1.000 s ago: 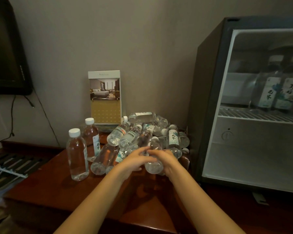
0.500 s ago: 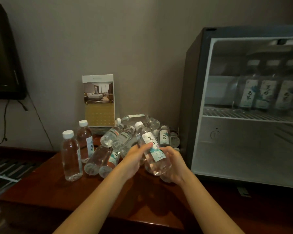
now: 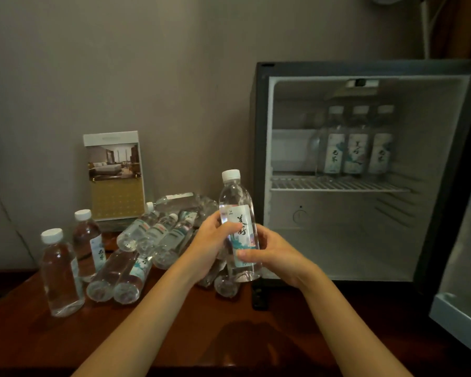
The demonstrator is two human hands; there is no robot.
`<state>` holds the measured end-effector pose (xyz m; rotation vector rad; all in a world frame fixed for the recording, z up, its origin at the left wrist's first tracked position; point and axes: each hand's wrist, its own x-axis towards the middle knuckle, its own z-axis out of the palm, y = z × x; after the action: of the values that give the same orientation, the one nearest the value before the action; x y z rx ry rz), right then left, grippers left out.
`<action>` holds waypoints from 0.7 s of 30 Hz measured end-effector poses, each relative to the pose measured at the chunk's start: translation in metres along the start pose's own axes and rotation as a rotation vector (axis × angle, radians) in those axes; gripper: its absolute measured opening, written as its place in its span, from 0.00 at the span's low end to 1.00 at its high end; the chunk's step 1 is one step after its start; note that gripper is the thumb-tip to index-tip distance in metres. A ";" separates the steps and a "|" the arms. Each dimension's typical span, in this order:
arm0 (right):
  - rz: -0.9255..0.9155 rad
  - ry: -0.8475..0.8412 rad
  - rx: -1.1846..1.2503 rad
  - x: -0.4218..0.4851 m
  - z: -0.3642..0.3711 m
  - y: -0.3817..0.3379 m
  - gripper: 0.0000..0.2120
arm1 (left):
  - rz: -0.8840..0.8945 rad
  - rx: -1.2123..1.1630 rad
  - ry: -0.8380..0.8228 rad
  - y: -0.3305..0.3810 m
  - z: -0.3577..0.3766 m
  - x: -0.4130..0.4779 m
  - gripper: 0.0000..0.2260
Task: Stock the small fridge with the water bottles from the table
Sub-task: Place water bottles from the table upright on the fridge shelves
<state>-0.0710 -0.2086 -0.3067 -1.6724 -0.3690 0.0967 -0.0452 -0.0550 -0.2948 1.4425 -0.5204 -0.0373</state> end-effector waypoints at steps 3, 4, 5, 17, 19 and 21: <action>-0.041 0.113 -0.092 -0.015 -0.015 -0.009 0.24 | 0.026 -0.033 -0.079 0.005 0.020 0.009 0.11; -0.059 0.149 -0.117 -0.019 -0.021 -0.011 0.22 | 0.033 -0.029 -0.100 0.006 0.027 0.013 0.11; -0.081 0.187 -0.131 -0.023 -0.026 -0.014 0.21 | 0.042 -0.020 -0.122 0.007 0.034 0.018 0.11; -0.382 0.523 -0.156 -0.011 -0.120 -0.067 0.23 | 0.219 0.165 -0.187 0.052 0.123 0.097 0.21; -0.375 0.559 -0.218 0.002 -0.131 -0.073 0.25 | 0.231 0.178 -0.169 0.056 0.132 0.111 0.20; -0.358 0.593 -0.254 0.016 -0.139 -0.075 0.27 | 0.219 0.179 -0.135 0.057 0.137 0.123 0.21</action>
<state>-0.0317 -0.3290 -0.2115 -1.7649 -0.2262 -0.7238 -0.0016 -0.2147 -0.1968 1.5557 -0.8067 0.0890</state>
